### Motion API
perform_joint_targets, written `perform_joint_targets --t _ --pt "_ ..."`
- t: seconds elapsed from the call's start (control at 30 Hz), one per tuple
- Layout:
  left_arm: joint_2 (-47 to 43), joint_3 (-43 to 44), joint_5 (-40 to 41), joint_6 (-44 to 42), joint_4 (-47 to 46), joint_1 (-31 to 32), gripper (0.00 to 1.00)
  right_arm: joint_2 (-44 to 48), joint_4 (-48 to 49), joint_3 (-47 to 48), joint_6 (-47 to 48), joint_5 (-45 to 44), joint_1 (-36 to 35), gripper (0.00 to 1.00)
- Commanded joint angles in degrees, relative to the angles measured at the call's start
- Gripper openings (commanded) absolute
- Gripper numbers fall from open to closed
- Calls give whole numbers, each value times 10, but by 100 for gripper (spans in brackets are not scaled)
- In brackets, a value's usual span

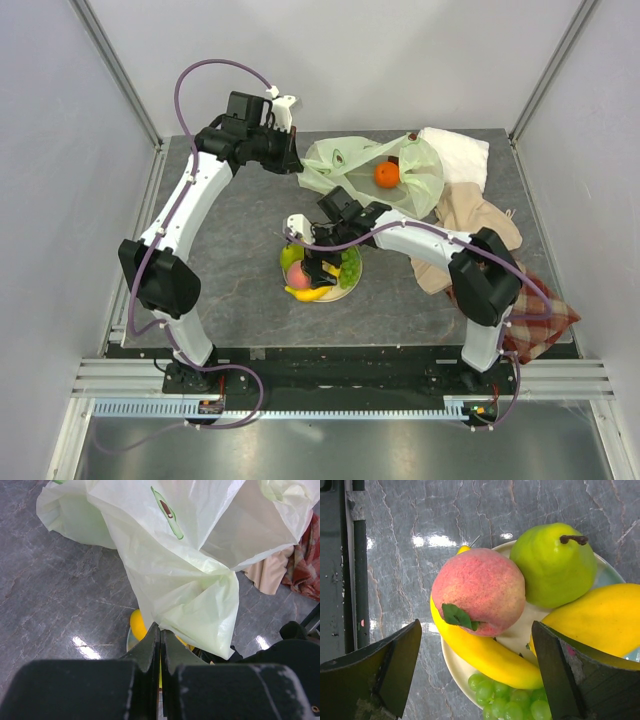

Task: Take the fake fruits out of the plastic bag
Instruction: Place the fake fruit on the plate, then take out the fake fruit from the plastic bag.

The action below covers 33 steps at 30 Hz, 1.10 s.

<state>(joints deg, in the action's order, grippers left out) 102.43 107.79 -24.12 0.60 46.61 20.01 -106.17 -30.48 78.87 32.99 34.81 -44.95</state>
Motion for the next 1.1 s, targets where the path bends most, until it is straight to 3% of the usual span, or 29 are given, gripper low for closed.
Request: perform_joint_targets --t 0.0,0.17,0.3,0.47,0.57,0.6,0.7,0.87,1.03,1.07 --pt "4 27 -13 -2 -12 3 1 44 -4 23 -14 4 1 98" --pt "4 31 -21 -2 -12 4 1 109 -74 42 -4 -32 17 98" --pt "-3 30 -18 1 -11 4 1 175 -77 65 -37 -54 71 98" --pt "-21 15 -27 10 -7 4 2 164 -39 140 -165 -20 183 97" --pt "-27 -6 -40 8 -4 4 2 121 -35 178 -147 -35 204 75" --pt "-27 -10 -44 8 -2 4 2 110 -34 183 -139 -45 207 63" --pt "-33 -21 -55 -2 1 4 2 69 -13 172 -118 -66 219 45" --pt "-34 -47 -45 -5 9 4 2 -21 34 177 -124 -72 244 38" --pt "-16 -59 -29 -21 12 4 2 -73 97 186 -140 -102 265 39" --pt "-15 -61 -24 -27 13 4 2 -80 102 192 -139 -115 267 43"
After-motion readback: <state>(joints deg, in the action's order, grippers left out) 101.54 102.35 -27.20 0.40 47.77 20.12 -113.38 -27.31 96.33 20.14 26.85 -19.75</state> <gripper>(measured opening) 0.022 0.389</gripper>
